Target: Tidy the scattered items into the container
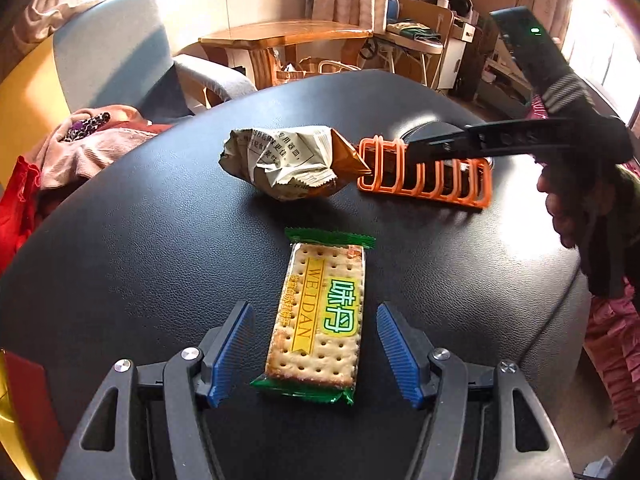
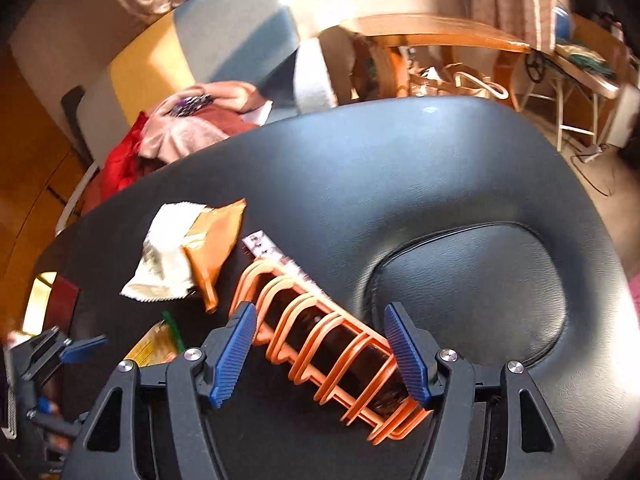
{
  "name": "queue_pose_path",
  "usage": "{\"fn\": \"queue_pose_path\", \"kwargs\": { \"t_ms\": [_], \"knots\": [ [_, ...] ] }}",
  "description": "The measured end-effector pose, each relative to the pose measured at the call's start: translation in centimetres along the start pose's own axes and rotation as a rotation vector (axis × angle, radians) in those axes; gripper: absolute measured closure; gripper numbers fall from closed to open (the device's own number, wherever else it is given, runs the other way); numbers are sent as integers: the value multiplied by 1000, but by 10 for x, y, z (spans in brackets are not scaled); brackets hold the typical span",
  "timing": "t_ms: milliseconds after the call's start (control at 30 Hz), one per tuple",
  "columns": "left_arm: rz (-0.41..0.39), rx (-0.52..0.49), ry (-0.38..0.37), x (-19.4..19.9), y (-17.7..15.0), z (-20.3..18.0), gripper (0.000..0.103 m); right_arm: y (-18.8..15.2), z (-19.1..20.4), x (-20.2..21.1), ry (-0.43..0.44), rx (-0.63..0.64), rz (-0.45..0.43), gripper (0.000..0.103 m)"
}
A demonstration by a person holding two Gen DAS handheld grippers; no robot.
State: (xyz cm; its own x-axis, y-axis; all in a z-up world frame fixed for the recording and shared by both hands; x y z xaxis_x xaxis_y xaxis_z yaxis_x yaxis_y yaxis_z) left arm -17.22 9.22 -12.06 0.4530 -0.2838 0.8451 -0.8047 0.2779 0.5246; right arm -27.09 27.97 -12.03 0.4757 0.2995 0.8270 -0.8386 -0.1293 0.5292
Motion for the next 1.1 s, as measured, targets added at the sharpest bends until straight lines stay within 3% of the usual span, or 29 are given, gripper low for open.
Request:
{"fn": "queue_pose_path", "kwargs": {
  "t_ms": [33,100,167,233,800,1033,1100],
  "knots": [
    [9,9,-6,-3,-1,2,39,-4,5,1,14,19,3,38],
    [28,48,-22,-6,-8,7,50,-14,17,2,37,64,10,40],
    [31,60,-24,-2,-16,10,51,-27,32,4,48,115,18,56],
    [31,68,-24,3,-24,12,51,-42,44,7,50,150,20,60],
    [34,189,-46,59,-117,13,51,-138,92,46,156,69,28,57],
    [14,219,-70,80,-148,14,49,-164,111,63,50,76,13,41],
    [-4,231,-84,88,-155,17,46,-170,115,70,14,74,-4,40]
  ]
}}
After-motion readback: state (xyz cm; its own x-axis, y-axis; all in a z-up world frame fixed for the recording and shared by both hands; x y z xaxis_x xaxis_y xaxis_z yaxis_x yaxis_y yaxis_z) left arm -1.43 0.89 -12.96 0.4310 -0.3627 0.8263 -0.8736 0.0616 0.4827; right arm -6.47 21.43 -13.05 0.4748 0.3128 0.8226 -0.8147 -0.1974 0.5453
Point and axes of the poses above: each gripper's, at about its wrist camera, not at the fingertips, and x roughly against the way its jaws point, z to its left, y to its top, the point moved 2 cm from there along -x, roughly the way its jaws point, and after that the axes turned 5 degrees about -y, right-handed, at the moved point
